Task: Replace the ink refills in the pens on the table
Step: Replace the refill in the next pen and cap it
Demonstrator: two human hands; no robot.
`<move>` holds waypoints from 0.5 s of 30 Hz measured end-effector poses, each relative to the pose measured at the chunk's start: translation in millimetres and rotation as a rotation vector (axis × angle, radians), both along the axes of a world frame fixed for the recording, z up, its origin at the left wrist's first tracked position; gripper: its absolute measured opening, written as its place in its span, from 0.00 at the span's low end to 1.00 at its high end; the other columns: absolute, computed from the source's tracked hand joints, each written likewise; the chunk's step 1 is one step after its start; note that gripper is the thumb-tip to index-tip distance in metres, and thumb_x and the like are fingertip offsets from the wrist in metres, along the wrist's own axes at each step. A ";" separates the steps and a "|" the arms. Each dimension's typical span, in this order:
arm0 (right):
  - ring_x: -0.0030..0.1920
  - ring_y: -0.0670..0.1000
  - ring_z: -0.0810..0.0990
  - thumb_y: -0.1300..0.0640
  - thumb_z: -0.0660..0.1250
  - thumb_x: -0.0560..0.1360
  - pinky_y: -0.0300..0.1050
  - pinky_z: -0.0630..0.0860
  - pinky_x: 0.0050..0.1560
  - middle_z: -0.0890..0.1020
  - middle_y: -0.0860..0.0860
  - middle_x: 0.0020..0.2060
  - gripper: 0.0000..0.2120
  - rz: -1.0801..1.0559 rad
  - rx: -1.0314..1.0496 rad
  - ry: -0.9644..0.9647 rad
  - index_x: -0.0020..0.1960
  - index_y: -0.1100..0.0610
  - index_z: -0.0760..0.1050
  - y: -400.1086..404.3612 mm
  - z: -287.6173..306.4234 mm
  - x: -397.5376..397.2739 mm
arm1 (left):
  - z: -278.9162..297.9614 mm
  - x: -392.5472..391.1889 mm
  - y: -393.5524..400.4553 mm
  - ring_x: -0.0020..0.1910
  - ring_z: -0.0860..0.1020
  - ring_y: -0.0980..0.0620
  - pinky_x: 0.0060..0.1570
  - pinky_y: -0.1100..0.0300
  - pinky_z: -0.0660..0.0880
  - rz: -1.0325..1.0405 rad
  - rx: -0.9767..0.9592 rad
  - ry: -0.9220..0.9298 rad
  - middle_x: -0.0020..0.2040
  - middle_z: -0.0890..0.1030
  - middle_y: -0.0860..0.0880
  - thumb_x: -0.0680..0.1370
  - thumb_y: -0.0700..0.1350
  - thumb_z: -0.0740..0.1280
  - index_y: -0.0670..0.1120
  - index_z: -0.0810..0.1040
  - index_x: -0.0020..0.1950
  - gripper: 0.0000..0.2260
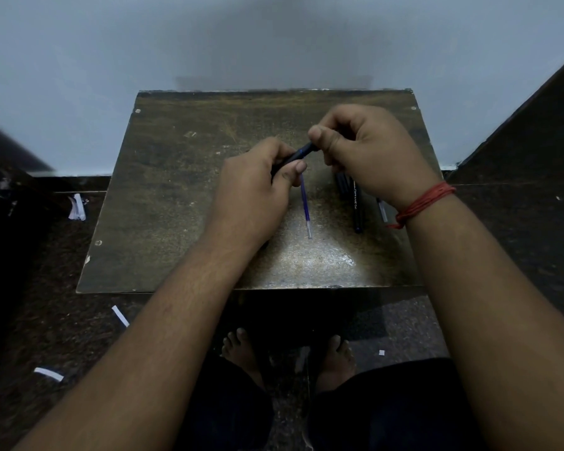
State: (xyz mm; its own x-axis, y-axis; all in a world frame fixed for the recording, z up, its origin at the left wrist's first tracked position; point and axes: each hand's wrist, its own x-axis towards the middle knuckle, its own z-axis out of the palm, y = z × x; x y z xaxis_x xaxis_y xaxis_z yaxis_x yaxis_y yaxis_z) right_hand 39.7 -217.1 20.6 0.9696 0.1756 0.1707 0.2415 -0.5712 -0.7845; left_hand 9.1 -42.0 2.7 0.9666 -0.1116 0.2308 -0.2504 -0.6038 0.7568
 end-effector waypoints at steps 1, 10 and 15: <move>0.29 0.42 0.77 0.47 0.67 0.79 0.38 0.73 0.33 0.79 0.46 0.30 0.12 -0.032 -0.021 0.002 0.41 0.52 0.78 0.6 0.0 -0.1 | 0.0 -0.4 -0.4 0.43 0.81 0.62 0.45 0.62 0.77 -0.006 -0.004 -0.005 0.40 0.83 0.57 0.80 0.46 0.67 0.49 0.80 0.51 0.03; 0.37 0.48 0.81 0.62 0.70 0.77 0.45 0.79 0.38 0.81 0.50 0.38 0.02 0.100 0.219 0.048 0.49 0.56 0.78 -2.8 2.8 -2.0 | 1.1 -1.0 -0.5 0.42 0.80 0.61 0.38 0.74 0.69 -0.033 -0.013 -0.023 0.40 0.83 0.57 0.80 0.42 0.65 0.48 0.79 0.52 0.04; 0.31 0.45 0.80 0.52 0.70 0.78 0.40 0.76 0.34 0.81 0.49 0.34 0.07 0.010 0.181 0.064 0.46 0.55 0.77 -4.1 -1.2 0.4 | 1.5 -0.6 -0.6 0.42 0.79 0.62 0.38 0.75 0.68 -0.026 -0.015 -0.028 0.40 0.83 0.57 0.80 0.42 0.66 0.47 0.79 0.51 0.04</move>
